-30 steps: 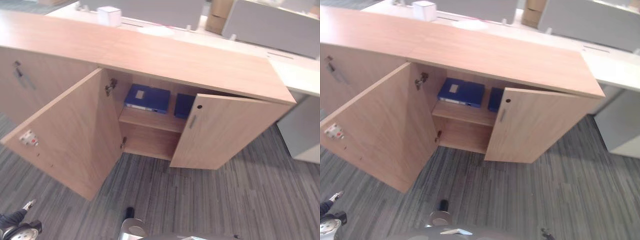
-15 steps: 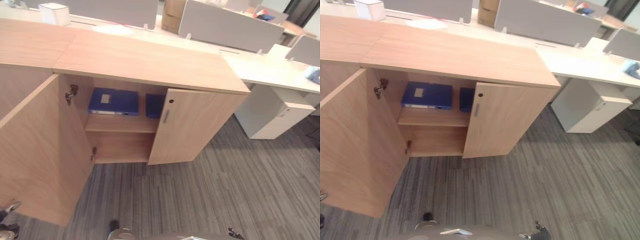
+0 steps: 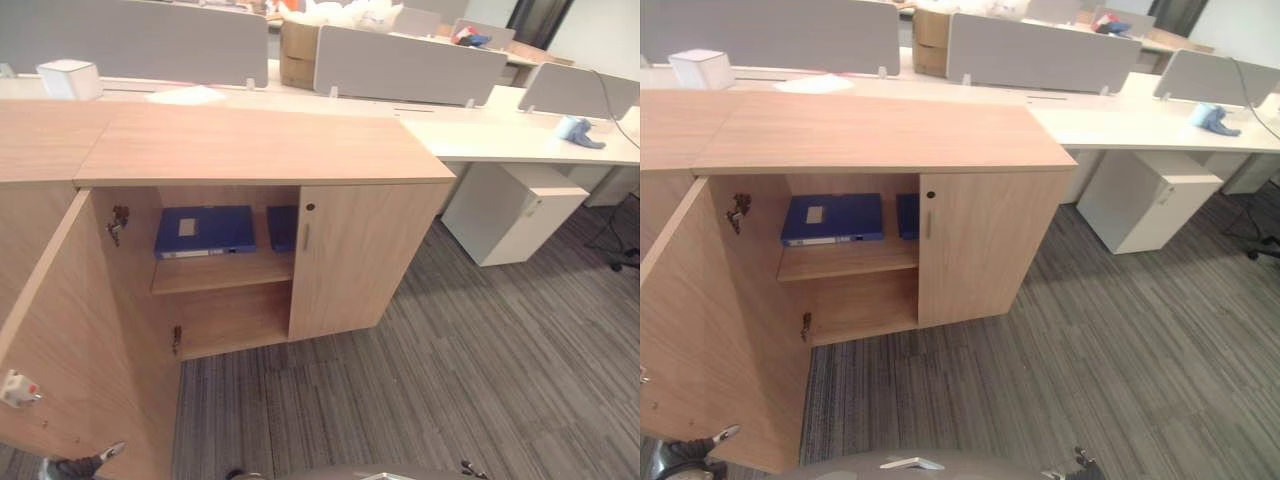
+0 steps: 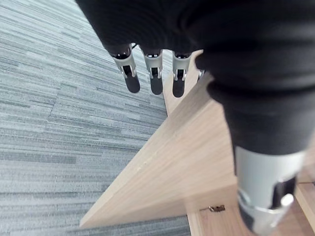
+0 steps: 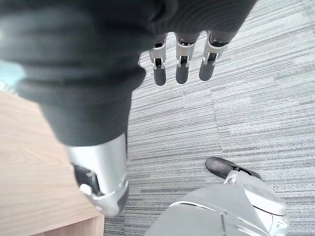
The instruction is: Put the empty folder in the office cabinet
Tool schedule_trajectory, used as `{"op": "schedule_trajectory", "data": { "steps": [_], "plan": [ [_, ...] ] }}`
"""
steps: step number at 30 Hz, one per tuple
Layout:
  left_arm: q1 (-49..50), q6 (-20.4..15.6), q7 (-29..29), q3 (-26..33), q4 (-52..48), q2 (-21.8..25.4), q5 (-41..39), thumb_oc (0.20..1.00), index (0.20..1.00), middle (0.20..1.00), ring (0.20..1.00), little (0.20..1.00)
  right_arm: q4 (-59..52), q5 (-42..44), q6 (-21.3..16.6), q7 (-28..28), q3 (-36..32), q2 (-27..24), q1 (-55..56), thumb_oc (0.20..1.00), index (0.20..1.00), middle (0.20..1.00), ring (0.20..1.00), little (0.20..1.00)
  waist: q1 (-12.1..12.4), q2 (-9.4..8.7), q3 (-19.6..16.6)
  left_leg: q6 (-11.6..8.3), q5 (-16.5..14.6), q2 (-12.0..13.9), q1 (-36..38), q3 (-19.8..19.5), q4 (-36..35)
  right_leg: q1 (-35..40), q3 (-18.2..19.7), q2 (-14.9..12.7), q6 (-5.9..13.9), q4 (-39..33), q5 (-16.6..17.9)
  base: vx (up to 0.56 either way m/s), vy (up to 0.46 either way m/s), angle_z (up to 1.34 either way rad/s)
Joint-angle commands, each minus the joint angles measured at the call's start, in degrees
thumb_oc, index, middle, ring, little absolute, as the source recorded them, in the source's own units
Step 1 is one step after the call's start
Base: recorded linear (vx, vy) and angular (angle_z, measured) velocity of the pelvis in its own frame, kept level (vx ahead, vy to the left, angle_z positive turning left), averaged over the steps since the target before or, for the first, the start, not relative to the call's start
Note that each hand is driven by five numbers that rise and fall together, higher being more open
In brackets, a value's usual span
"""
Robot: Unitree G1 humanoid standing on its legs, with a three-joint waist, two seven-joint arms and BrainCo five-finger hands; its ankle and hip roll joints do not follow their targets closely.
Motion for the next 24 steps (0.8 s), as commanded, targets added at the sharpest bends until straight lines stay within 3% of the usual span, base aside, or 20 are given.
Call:
{"op": "schedule_trajectory", "data": {
  "steps": [1,6,10,17,24],
  "plan": [
    [-12.71,-5.70,-1.52,-3.77,-3.88,2.21,0.56,1.000,1.000,1.000,1.000,1.000,-0.19,0.75,-0.94,-0.45,-0.25,-3.06,-4.13,1.000,1.000,1.000,1.000,1.000,-4.09,0.80,-1.08,-0.11,-6.11,0.46,2.50,-0.34,0.01,-2.65,1.74,-2.50,4.00,-1.26,5.11,0.02,-0.011,-0.21],
    [-19.82,-5.66,-1.17,-8.69,-2.73,-0.42,-0.68,1.000,1.000,1.000,1.000,1.000,-1.02,0.03,-0.99,-1.04,-0.63,-3.69,-3.14,1.000,1.000,1.000,1.000,1.000,-8.23,2.57,-2.20,-0.20,-6.38,0.60,3.13,1.19,0.01,-3.44,4.04,-1.76,3.72,-1.19,4.91,0.05,-0.025,-0.33],
    [-23.39,-5.81,-1.05,-10.44,-3.45,-0.70,-1.91,1.000,1.000,1.000,1.000,1.000,-1.97,-0.07,-1.00,-1.42,-0.91,-4.27,-2.89,1.000,1.000,1.000,1.000,1.000,-10.03,3.72,-2.55,-0.32,-6.33,0.80,3.21,1.67,0.01,-3.96,5.10,-1.23,3.51,-1.11,4.74,0.03,-0.021,-0.41],
    [-27.74,-5.85,-1.18,-11.64,-2.57,0.57,-2.94,1.000,1.000,1.000,1.000,1.000,-2.80,-0.29,-0.98,-1.09,-0.47,-4.87,-2.71,1.000,1.000,1.000,1.000,1.000,-11.28,4.59,-2.94,-0.68,-6.05,1.23,2.99,2.36,0.01,-4.54,5.96,-0.70,3.44,-1.24,4.79,0.03,-0.007,-0.14],
    [-39.26,-5.31,0.96,-13.72,-0.33,4.91,-3.85,1.000,1.000,1.000,1.000,1.000,-3.32,-0.87,-0.79,-1.03,1.07,-6.31,-2.99,1.000,1.000,1.000,1.000,1.000,-12.20,5.19,-3.44,-1.14,-5.81,1.49,2.24,1.78,0.01,-4.53,5.55,-0.51,3.46,-1.40,4.61,0.03,-0.009,0.02]
  ]
}}
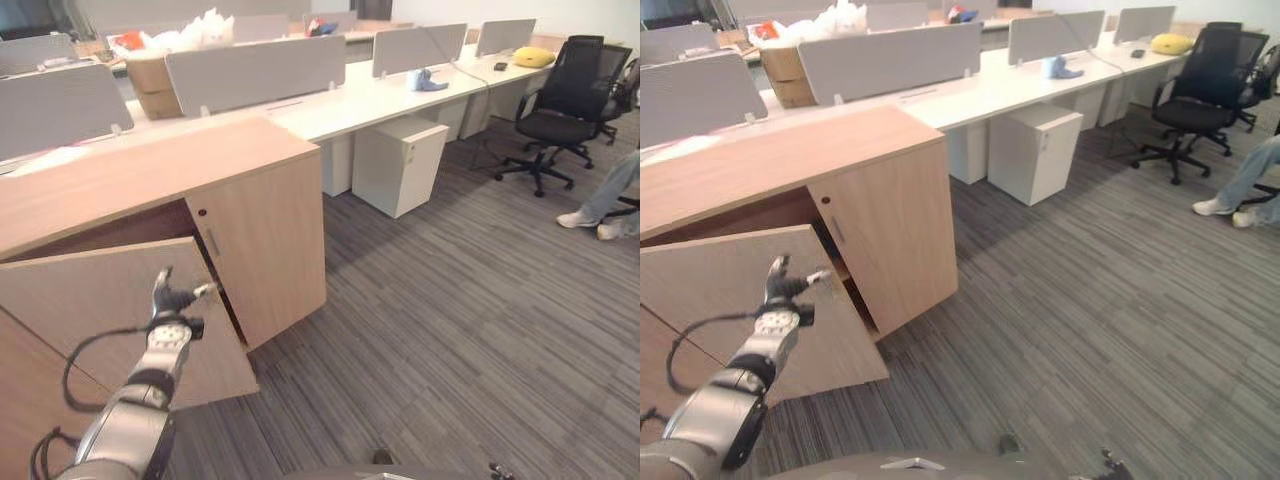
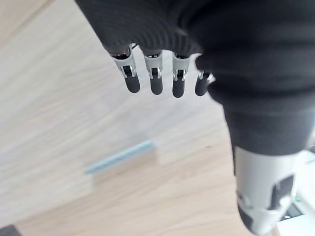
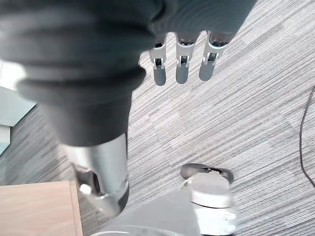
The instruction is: Put the empty folder in the office cabinet
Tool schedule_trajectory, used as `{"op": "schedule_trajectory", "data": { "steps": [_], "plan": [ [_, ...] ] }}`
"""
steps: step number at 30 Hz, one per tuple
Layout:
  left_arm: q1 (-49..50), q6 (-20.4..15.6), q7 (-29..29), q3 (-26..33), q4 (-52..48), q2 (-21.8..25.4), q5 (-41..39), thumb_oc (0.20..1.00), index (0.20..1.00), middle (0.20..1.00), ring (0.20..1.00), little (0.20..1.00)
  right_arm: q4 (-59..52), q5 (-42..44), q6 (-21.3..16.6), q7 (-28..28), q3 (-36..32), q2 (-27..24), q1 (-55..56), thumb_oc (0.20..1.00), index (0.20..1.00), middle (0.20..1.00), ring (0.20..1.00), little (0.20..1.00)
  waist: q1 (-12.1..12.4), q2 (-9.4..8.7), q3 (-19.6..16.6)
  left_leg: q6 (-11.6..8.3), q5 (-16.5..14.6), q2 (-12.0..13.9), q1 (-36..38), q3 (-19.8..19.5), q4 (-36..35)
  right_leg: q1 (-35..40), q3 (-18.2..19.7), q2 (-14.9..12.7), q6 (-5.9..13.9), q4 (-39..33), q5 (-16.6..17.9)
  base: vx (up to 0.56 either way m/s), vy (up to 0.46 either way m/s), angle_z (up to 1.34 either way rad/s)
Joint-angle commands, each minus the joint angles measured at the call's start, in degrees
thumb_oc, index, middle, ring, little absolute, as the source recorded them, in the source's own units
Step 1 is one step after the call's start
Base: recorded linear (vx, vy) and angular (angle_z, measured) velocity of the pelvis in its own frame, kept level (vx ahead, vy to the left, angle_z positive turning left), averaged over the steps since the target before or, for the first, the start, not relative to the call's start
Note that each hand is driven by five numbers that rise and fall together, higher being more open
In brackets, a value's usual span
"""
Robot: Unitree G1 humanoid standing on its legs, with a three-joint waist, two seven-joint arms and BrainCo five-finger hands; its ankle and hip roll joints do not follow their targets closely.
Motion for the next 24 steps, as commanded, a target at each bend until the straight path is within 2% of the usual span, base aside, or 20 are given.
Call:
{"op": "schedule_trajectory", "data": {
  "steps": [1,5,8,12,16,19,23,24],
  "plan": [
    [0.49,-1.60,2.42,5.03,2.04,5.55,-1.14,1.000,1.000,1.000,1.000,1.000,-2.70,-0.53,-2.09,-0.61,0.15,-2.00,-1.66,1.000,1.000,1.000,1.000,1.000,-1.39,-0.78,1.12,8.18,4.93,-3.48,10.78,-1.06,-1.80,8.01,1.29,-4.22,4.01,-22.07,13.65,0.01,-0.007,0.30],
    [-4.01,-0.84,3.83,6.66,4.94,10.33,-2.76,1.000,1.000,1.000,1.000,1.000,-2.60,-0.49,-1.93,-0.69,0.07,-2.33,-1.30,1.000,1.000,1.000,1.000,1.000,-1.14,-0.44,0.80,7.87,4.97,-3.34,10.63,-1.33,-1.80,8.38,0.80,-4.19,4.08,-22.14,13.42,0.02,-0.010,0.02],
    [-4.18,-0.65,3.55,6.58,5.31,11.61,-2.33,1.000,1.000,1.000,1.000,1.000,-2.21,-0.37,-1.92,-0.70,0.02,-2.27,-1.09,1.000,1.000,1.000,1.000,1.000,-0.77,-0.36,0.82,7.85,5.08,-3.31,10.58,-1.67,-1.80,8.66,0.37,-4.28,4.05,-22.15,13.36,0.01,0.002,-0.06],
    [-3.38,-0.51,3.22,6.38,5.34,11.04,-1.71,1.000,1.000,1.000,1.000,1.000,-1.69,-0.63,-2.01,-0.89,0.26,-2.15,-1.27,1.000,1.000,1.000,1.000,1.000,-0.23,-0.36,0.86,7.90,5.07,-3.39,10.36,-2.22,-1.80,9.00,-0.06,-4.35,3.98,-22.17,13.23,0.00,0.002,0.07],
    [0.25,-0.30,2.30,7.01,5.50,8.34,-1.59,1.000,1.000,1.000,1.000,1.000,-1.56,-0.70,-2.11,-1.25,0.22,-1.72,-2.02,1.000,1.000,1.000,1.000,1.000,0.73,-0.47,1.17,8.04,5.25,-3.45,10.01,-3.11,-1.80,9.40,-0.91,-4.49,3.80,-22.14,12.88,-0.02,-0.002,0.06],
    [7.72,-0.29,1.08,7.97,5.23,3.51,-1.01,1.000,1.000,1.000,1.000,1.000,-1.43,-1.28,-2.10,-1.52,0.41,-0.98,-2.80,1.000,1.000,1.000,1.000,1.000,2.07,-0.81,1.61,8.24,5.46,-3.56,9.46,-4.14,-1.80,9.76,-1.80,-4.73,3.59,-22.04,12.67,-0.02,0.001,0.09],
    [11.83,0.06,0.23,8.03,5.28,0.68,0.06,1.000,1.000,1.000,1.000,1.000,-0.76,-1.75,-2.03,-1.59,0.69,-0.56,-3.55,1.000,1.000,1.000,1.000,1.000,2.95,-0.94,1.89,8.39,5.66,-3.64,9.04,-4.80,-1.80,10.03,-2.44,-4.91,3.46,-21.94,12.54,-0.03,0.005,0.14],
    [16.39,0.63,-1.07,8.52,4.92,-1.70,0.38,1.000,1.000,1.000,1.000,1.000,0.23,-2.86,-1.66,-1.92,0.84,-0.25,-4.48,1.000,1.000,1.000,1.000,1.000,3.98,-0.94,2.21,8.57,5.85,-3.83,8.56,-5.61,-1.80,10.27,-3.10,-5.06,3.30,-21.90,12.40,-0.03,0.000,0.08]
  ]
}}
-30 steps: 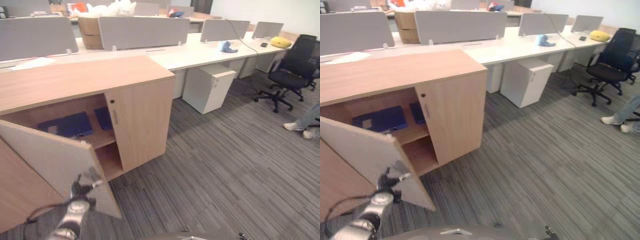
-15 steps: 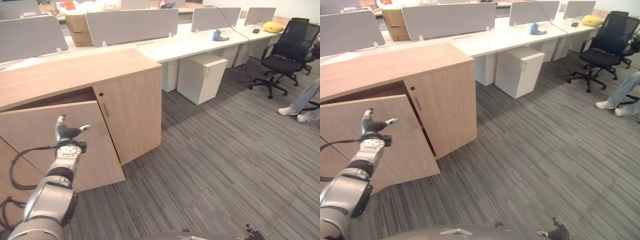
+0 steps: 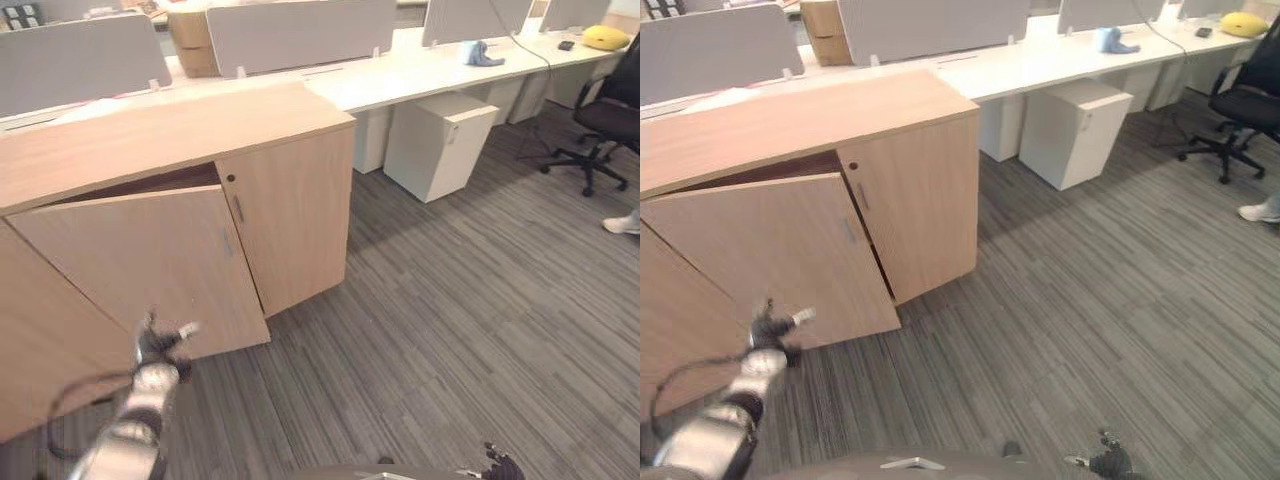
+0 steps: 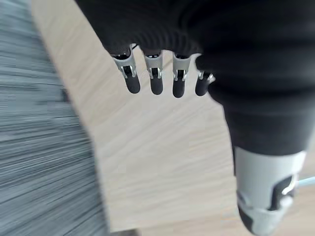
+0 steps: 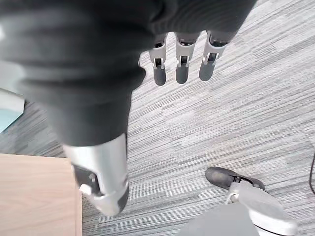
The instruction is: Put the empty folder in the office cabinet
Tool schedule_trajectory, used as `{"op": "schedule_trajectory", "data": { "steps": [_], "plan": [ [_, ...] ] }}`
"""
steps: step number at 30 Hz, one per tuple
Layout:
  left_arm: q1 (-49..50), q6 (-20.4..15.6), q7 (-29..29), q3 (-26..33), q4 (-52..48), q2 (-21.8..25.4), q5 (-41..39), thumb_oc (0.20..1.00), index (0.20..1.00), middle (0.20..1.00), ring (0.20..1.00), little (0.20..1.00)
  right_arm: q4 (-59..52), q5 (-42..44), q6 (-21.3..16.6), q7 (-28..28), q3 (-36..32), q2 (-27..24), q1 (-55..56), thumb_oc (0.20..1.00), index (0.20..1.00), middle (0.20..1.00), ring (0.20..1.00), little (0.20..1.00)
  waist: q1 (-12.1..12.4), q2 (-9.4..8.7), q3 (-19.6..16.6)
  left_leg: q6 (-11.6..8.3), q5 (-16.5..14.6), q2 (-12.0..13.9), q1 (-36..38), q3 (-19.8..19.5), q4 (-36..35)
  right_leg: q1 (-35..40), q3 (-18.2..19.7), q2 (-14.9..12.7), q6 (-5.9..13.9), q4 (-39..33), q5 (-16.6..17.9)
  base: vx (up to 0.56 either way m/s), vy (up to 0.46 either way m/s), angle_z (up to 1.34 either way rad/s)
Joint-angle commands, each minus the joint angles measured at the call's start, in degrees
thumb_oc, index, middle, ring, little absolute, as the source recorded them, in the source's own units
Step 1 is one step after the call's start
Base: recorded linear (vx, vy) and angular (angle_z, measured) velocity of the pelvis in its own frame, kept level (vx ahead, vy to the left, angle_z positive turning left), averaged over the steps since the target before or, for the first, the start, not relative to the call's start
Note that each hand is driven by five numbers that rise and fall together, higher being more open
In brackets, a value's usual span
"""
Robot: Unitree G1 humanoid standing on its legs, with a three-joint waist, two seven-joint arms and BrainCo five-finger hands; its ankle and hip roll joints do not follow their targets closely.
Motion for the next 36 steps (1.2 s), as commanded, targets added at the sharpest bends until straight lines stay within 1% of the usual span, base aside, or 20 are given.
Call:
{"op": "schedule_trajectory", "data": {
  "steps": [1,3,4,5,8,9,10,11,12,15,16,19,20,22,23,26,28,32,34,36],
  "plan": [
    [-5.42,-1.19,-1.15,1.97,1.87,4.19,2.01,1.000,1.000,1.000,1.000,1.000,1.78,-2.42,-0.50,-1.15,0.68,1.31,-1.32,1.000,1.000,1.000,1.000,1.000,0.58,-2.04,-0.86,0.35,-0.08,0.00,-1.70,-1.57,-0.32,-0.40,1.13,-4.44,4.54,0.70,0.44,-0.07,0.014,0.25],
    [4.24,0.06,-4.40,1.42,2.09,0.91,5.23,1.000,1.000,1.000,1.000,1.000,5.91,-4.56,0.58,-1.44,0.35,1.85,-4.34,1.000,1.000,1.000,1.000,1.000,2.47,-1.47,-0.24,0.76,0.31,-0.46,-2.64,-3.14,-0.32,-0.03,-0.02,-4.71,4.27,0.89,0.19,-0.06,0.038,0.28],
    [4.28,0.07,-4.39,1.44,2.06,0.89,5.25,1.000,1.000,1.000,1.000,1.000,5.94,-4.57,0.56,-1.44,0.36,1.85,-4.34,1.000,1.000,1.000,1.000,1.000,2.42,-1.45,-0.26,0.76,0.30,-0.46,-2.65,-3.18,-0.32,-0.01,-0.06,-4.71,4.27,0.88,0.18,-0.05,0.077,0.37],
    [8.52,0.87,-6.10,1.69,4.35,-0.76,7.70,1.000,1.000,1.000,1.000,1.000,7.94,-5.66,1.24,-1.38,0.00,2.11,-5.21,1.000,1.000,1.000,1.000,1.000,3.42,-1.14,-0.09,1.04,0.46,-0.75,-2.95,-3.81,-0.32,0.12,-0.72,-5.01,4.21,1.10,0.12,-0.04,0.077,0.47],
    [11.84,2.39,-6.99,2.84,8.75,-2.29,10.31,1.000,1.000,1.000,1.000,1.000,9.64,-6.76,1.92,-1.47,-0.42,2.70,-5.82,1.000,1.000,1.000,1.000,1.000,4.34,-1.10,0.04,1.32,0.48,-1.16,-3.23,-4.45,-0.32,0.33,-1.39,-5.39,4.26,1.24,0.09,-0.04,0.073,0.32],
    [14.43,3.83,-8.10,2.69,12.08,-4.30,13.75,1.000,1.000,1.000,1.000,1.000,11.18,-8.03,2.82,-1.43,-0.32,3.21,-6.94,1.000,1.000,1.000,1.000,1.000,5.24,-0.95,0.23,1.78,0.49,-1.78,-3.66,-5.07,-0.32,0.10,-1.75,-5.97,4.46,1.43,0.41,-0.06,0.089,0.19],
    [14.43,3.81,-8.08,2.71,12.11,-4.33,13.78,1.000,1.000,1.000,1.000,1.000,11.22,-8.04,2.80,-1.43,-0.32,3.20,-6.96,1.000,1.000,1.000,1.000,1.000,5.21,-0.94,0.22,1.80,0.48,-1.80,-3.68,-5.09,-0.32,0.09,-1.77,-5.98,4.48,1.44,0.40,-0.08,0.109,0.13],
    [16.65,5.39,-9.82,2.00,15.85,-5.60,17.92,1.000,1.000,1.000,1.000,1.000,12.81,-9.32,3.56,-1.09,-0.01,3.70,-8.33,1.000,1.000,1.000,1.000,1.000,6.03,-0.81,0.24,2.28,0.30,-2.63,-4.02,-5.64,-0.32,-0.21,-2.26,-6.75,4.71,1.98,0.55,-0.05,0.065,0.12],
    [17.32,6.23,-10.30,1.98,16.88,-6.13,19.04,1.000,1.000,1.000,1.000,1.000,13.23,-9.09,4.01,-0.92,-0.02,4.08,-8.80,1.000,1.000,1.000,1.000,1.000,6.42,-0.71,0.34,2.44,0.32,-2.94,-4.26,-5.97,-0.32,-0.20,-2.43,-7.08,4.68,2.43,0.49,-0.05,0.065,0.18],
    [17.43,6.80,-10.55,2.06,17.48,-6.50,19.73,1.000,1.000,1.000,1.000,1.000,13.97,-8.47,4.33,-0.82,-0.27,4.41,-9.42,1.000,1.000,1.000,1.000,1.000,6.69,-0.69,0.44,2.49,0.41,-3.12,-4.69,-6.61,-0.32,-0.27,-2.47,-7.17,4.61,2.78,0.25,-0.06,-0.010,0.15],
    [17.57,7.65,-10.74,3.02,17.74,-7.21,18.25,1.000,1.000,1.000,1.000,1.000,14.06,-8.02,4.85,-0.78,0.13,5.09,-10.42,1.000,1.000,1.000,1.000,1.000,6.75,-0.40,0.79,2.54,0.92,-3.00,-5.57,-8.19,-0.32,-0.63,-0.41,-6.30,4.07,3.61,-0.68,-0.12,-0.034,0.09],
    [16.69,7.75,-11.29,2.76,16.89,-7.55,15.25,1.000,1.000,1.000,1.000,1.000,13.98,-7.47,5.17,-0.36,1.75,5.62,-11.99,1.000,1.000,1.000,1.000,1.000,6.53,0.37,1.17,2.81,1.64,-2.56,-6.66,-9.61,-0.32,-2.17,7.98,-2.23,3.16,4.97,-3.72,-0.12,-0.047,0.64],
    [16.01,7.85,-11.27,2.58,16.66,-7.47,14.48,1.000,1.000,1.000,1.000,1.000,14.32,-7.60,5.25,-0.30,2.29,5.77,-12.35,1.000,1.000,1.000,1.000,1.000,6.91,0.51,1.15,2.85,1.86,-2.42,-6.77,-10.17,-0.32,-1.91,9.27,-1.51,2.70,4.68,-4.24,-0.07,-0.099,0.75],
    [15.62,7.86,-11.34,2.19,16.42,-7.53,14.06,1.000,1.000,1.000,1.000,1.000,14.82,-7.73,5.37,-0.11,2.69,5.79,-12.41,1.000,1.000,1.000,1.000,1.000,7.13,0.58,0.92,2.80,2.13,-2.31,-6.88,-10.73,-0.32,-1.40,9.15,-1.21,2.30,4.34,-4.51,-0.02,-0.107,0.23],
    [14.90,7.99,-11.66,1.31,15.86,-7.82,12.89,1.000,1.000,1.000,1.000,1.000,15.06,-8.01,5.52,0.06,3.11,5.54,-12.23,1.000,1.000,1.000,1.000,1.000,7.43,0.79,0.36,2.42,2.71,-1.82,-7.13,-11.56,-0.32,-0.22,7.93,-0.80,1.73,3.58,-4.96,0.00,-0.160,0.19],
    [14.09,7.99,-11.79,0.59,15.27,-8.41,11.10,1.000,1.000,1.000,1.000,1.000,15.45,-8.41,5.43,0.17,3.83,5.42,-11.88,1.000,1.000,1.000,1.000,1.000,7.63,1.48,-0.02,1.34,4.31,-0.43,-7.67,-12.75,-0.32,1.59,5.66,0.45,1.16,2.17,-5.64,-0.03,-0.205,0.53],
    [13.19,8.29,-11.87,-0.51,14.87,-9.24,9.94,1.000,1.000,1.000,1.000,1.000,16.91,-8.26,5.62,0.09,3.70,5.56,-11.82,1.000,1.000,1.000,1.000,1.000,7.89,2.24,0.18,0.30,5.95,0.89,-8.44,-13.36,-0.32,2.62,4.15,1.84,0.33,1.48,-6.38,-0.06,-0.172,0.10],
    [13.01,8.30,-11.92,-1.45,14.23,-10.34,8.65,1.000,1.000,1.000,1.000,1.000,17.70,-7.95,5.63,-0.03,3.68,5.64,-11.74,1.000,1.000,1.000,1.000,1.000,8.07,2.99,0.57,-0.65,7.46,2.14,-9.06,-13.92,-0.32,3.40,2.88,2.93,-0.49,1.22,-7.06,-0.04,-0.104,0.08],
    [13.09,8.21,-12.22,-1.77,13.91,-10.73,8.30,1.000,1.000,1.000,1.000,1.000,17.87,-7.93,5.64,0.00,3.72,5.54,-11.76,1.000,1.000,1.000,1.000,1.000,8.26,3.22,0.67,-0.90,7.78,2.44,-9.15,-13.95,-0.32,3.65,2.37,3.18,-0.68,1.01,-7.23,-0.05,-0.081,0.14],
    [12.85,8.20,-12.16,-2.09,13.09,-11.33,6.21,1.000,1.000,1.000,1.000,1.000,17.79,-8.00,5.68,0.10,4.26,4.98,-12.33,1.000,1.000,1.000,1.000,1.000,8.77,3.06,2.12,-1.11,8.20,2.50,-10.87,-13.87,2.59,3.71,1.22,2.94,-1.20,1.34,-7.26,-0.13,-0.111,0.16]
  ]
}}
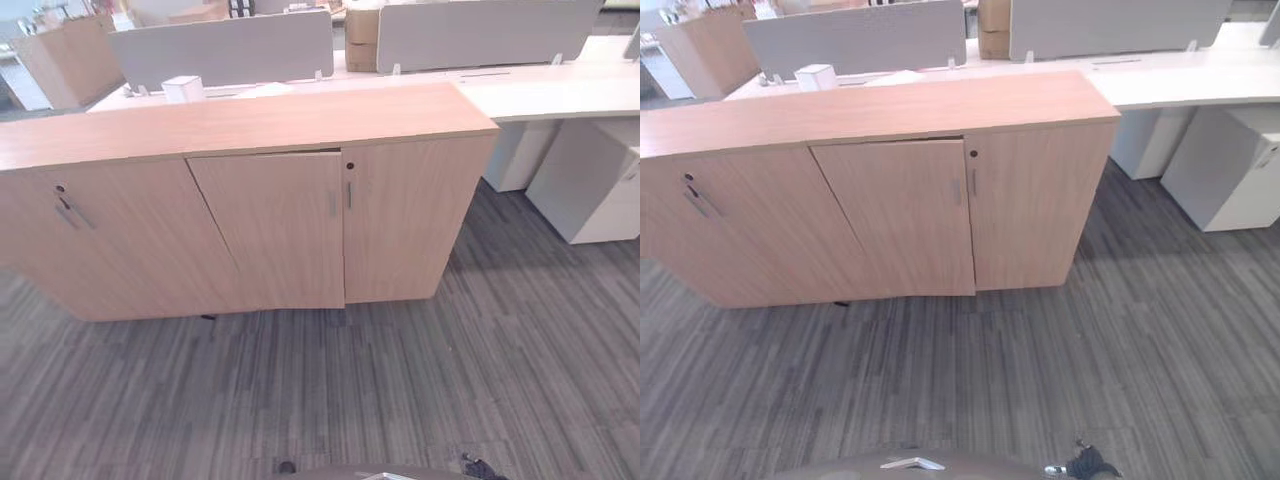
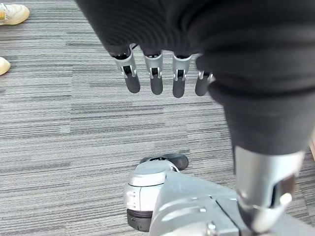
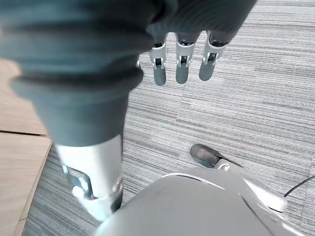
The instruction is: Put the empty folder in the office cabinet
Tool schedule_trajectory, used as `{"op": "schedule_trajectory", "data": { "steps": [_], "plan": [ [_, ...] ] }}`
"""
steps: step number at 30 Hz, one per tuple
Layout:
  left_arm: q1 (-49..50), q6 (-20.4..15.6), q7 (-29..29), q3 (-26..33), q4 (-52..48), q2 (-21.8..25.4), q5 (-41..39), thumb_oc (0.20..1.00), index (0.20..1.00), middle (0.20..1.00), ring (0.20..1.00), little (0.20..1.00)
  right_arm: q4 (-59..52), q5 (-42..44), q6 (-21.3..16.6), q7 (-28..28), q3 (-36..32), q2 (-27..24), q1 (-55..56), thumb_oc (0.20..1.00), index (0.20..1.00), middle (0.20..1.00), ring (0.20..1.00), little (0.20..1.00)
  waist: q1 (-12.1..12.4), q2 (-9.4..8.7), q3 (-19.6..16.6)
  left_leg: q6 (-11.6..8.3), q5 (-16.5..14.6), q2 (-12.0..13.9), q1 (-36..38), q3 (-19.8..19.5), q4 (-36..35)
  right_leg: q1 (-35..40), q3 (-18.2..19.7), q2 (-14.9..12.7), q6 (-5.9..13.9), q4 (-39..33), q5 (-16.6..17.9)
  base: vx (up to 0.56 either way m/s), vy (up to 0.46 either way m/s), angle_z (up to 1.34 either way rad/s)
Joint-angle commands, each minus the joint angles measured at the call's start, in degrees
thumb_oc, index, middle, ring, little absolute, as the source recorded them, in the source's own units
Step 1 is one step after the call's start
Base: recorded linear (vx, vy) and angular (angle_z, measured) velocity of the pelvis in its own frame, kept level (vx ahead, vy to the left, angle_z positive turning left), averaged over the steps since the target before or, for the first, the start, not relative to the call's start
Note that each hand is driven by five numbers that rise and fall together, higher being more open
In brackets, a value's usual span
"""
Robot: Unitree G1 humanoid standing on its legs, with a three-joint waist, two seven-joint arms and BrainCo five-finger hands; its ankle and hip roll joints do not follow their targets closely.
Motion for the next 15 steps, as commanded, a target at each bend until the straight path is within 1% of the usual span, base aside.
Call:
{"op": "schedule_trajectory", "data": {
  "steps": [1,2,4,5,7,9,10,13,15],
  "plan": [
    [-4.79,-0.24,-0.01,-1.17,2.02,2.98,-4.40,1.000,1.000,1.000,1.000,1.000,2.84,0.34,-0.30,0.09,0.63,0.53,-3.11,1.000,1.000,1.000,1.000,1.000,0.67,-5.57,1.85,-1.31,3.36,-1.59,-4.52,5.20,2.56,-1.43,-0.06,-3.47,1.23,1.71,-1.40,-0.13,-0.074,0.32],
    [-4.99,-0.02,-0.11,-1.26,1.84,2.69,-5.51,1.000,1.000,1.000,1.000,1.000,3.02,0.36,-0.16,0.11,0.84,0.34,-3.35,1.000,1.000,1.000,1.000,1.000,0.68,-5.75,2.21,-0.90,2.32,-2.34,-4.97,5.79,4.43,-1.62,-0.53,-3.85,0.95,2.04,-1.38,-0.13,-0.061,0.45],
    [-5.20,0.12,-0.72,-1.50,1.67,2.15,-6.95,1.000,1.000,1.000,1.000,1.000,3.64,0.14,0.06,0.31,0.90,-0.12,-3.76,1.000,1.000,1.000,1.000,1.000,0.49,-5.96,2.45,0.36,-0.51,-4.78,-5.31,6.74,7.38,-1.85,-1.36,-4.54,0.49,2.41,-1.06,-0.07,-0.045,0.38],
    [-5.16,0.00,-1.02,-1.82,1.77,1.60,-8.17,1.000,1.000,1.000,1.000,1.000,3.98,-0.33,0.22,0.26,1.12,-0.34,-4.25,1.000,1.000,1.000,1.000,1.000,0.11,-5.73,2.09,1.63,-2.49,-7.72,-4.78,6.47,7.85,-2.14,-1.22,-4.24,0.19,2.54,-0.85,0.00,-0.016,0.18],
    [-4.73,-0.01,-1.28,-2.25,1.60,0.99,-7.90,1.000,1.000,1.000,1.000,1.000,4.00,-0.80,0.41,0.10,1.30,-0.31,-4.61,1.000,1.000,1.000,1.000,1.000,-0.29,-4.76,1.18,2.85,-3.11,-9.54,-2.78,6.23,4.97,-2.73,-1.18,-3.05,0.05,2.47,-0.66,0.04,0.023,0.14],
    [-4.64,-0.13,-1.35,-2.51,1.51,1.09,-7.11,1.000,1.000,1.000,1.000,1.000,4.11,-1.07,0.48,0.08,1.37,-0.20,-4.75,1.000,1.000,1.000,1.000,1.000,-0.51,-4.56,0.79,3.01,-2.84,-9.80,-1.93,6.30,3.67,-2.73,-1.19,-2.77,0.06,2.38,-0.52,0.05,0.035,0.12],
    [-4.67,-0.30,-1.38,-3.15,1.52,1.52,-5.61,1.000,1.000,1.000,1.000,1.000,4.44,-1.33,0.70,-0.04,1.21,0.01,-4.87,1.000,1.000,1.000,1.000,1.000,-0.62,-4.63,0.11,2.99,-2.30,-9.96,-1.48,6.31,1.97,-2.59,-1.12,-2.71,0.20,1.93,-0.29,0.06,0.041,0.27],
    [-4.71,-0.29,-1.32,-3.47,1.44,1.66,-5.06,1.000,1.000,1.000,1.000,1.000,4.50,-1.43,0.75,-0.04,1.30,0.08,-4.96,1.000,1.000,1.000,1.000,1.000,-0.55,-4.76,0.00,3.02,-2.12,-10.01,-1.20,6.26,1.24,-2.47,-1.15,-2.73,0.27,1.60,-0.23,0.04,0.022,0.10],
    [-4.85,-0.29,-1.46,-4.00,1.01,2.03,-4.20,1.000,1.000,1.000,1.000,1.000,5.22,-1.16,1.05,0.17,1.29,0.31,-4.89,1.000,1.000,1.000,1.000,1.000,-0.33,-4.93,-0.54,3.20,-1.91,-9.98,0.07,5.71,-0.79,-1.88,-1.27,-2.60,0.35,1.10,-0.30,0.08,0.022,-0.02]
  ]
}}
